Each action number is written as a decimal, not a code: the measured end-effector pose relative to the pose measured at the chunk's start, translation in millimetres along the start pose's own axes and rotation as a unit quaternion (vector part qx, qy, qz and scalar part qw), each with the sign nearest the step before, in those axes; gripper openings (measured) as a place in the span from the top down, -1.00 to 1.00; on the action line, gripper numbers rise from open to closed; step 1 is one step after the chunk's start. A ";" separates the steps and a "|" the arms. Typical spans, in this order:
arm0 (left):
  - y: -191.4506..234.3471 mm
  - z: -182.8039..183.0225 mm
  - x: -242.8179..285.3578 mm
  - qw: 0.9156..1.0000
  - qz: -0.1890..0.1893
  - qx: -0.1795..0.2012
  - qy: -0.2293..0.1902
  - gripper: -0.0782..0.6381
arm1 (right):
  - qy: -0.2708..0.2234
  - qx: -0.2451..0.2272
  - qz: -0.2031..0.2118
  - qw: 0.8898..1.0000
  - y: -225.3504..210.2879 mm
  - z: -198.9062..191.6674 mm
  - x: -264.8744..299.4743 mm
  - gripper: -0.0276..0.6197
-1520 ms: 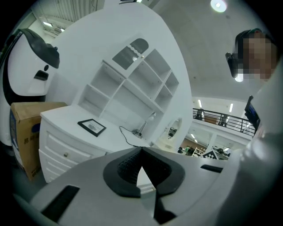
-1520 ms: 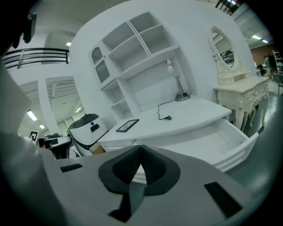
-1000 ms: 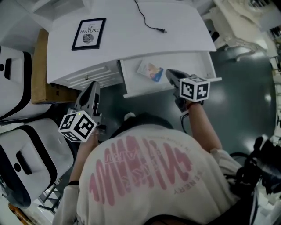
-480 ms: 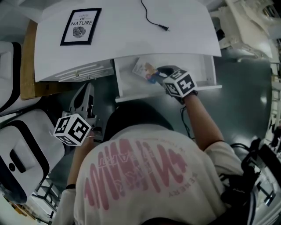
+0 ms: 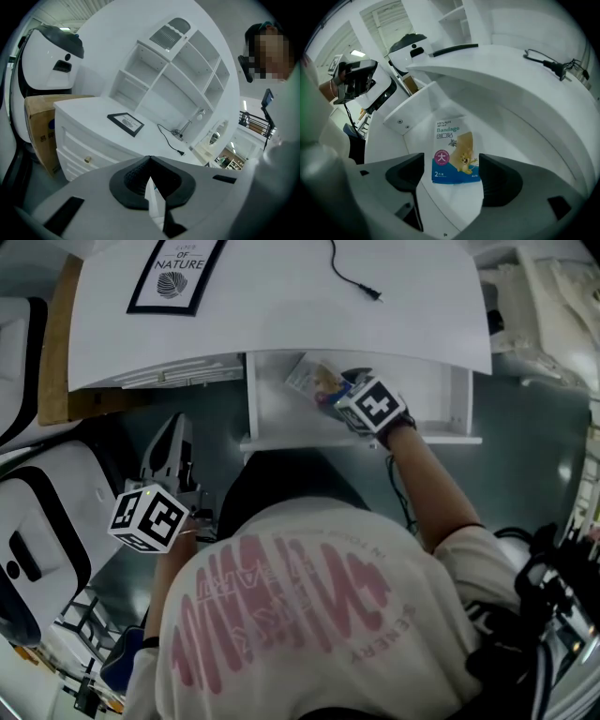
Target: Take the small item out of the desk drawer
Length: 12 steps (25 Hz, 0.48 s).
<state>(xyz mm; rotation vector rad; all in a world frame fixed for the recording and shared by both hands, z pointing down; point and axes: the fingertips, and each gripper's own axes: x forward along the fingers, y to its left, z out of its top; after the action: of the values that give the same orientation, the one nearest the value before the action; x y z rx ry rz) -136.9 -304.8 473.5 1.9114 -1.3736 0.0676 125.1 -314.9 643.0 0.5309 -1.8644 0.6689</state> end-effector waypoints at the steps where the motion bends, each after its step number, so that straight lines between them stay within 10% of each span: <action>1: 1.5 -1.0 -0.8 1.000 0.004 -0.001 0.000 0.70 | 0.005 -0.005 0.005 1.000 1.1 1.8 2.7 -0.22; 12: 15.8 5.4 -6.5 0.999 0.031 -0.005 -0.007 0.70 | 0.045 -0.030 -0.009 0.998 -2.7 6.7 27.7 -0.45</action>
<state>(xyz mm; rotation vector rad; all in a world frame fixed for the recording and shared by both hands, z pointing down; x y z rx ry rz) -154.7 -305.0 475.4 1.8650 -1.4399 0.0769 112.1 -322.9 667.2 0.4712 -1.7872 0.6138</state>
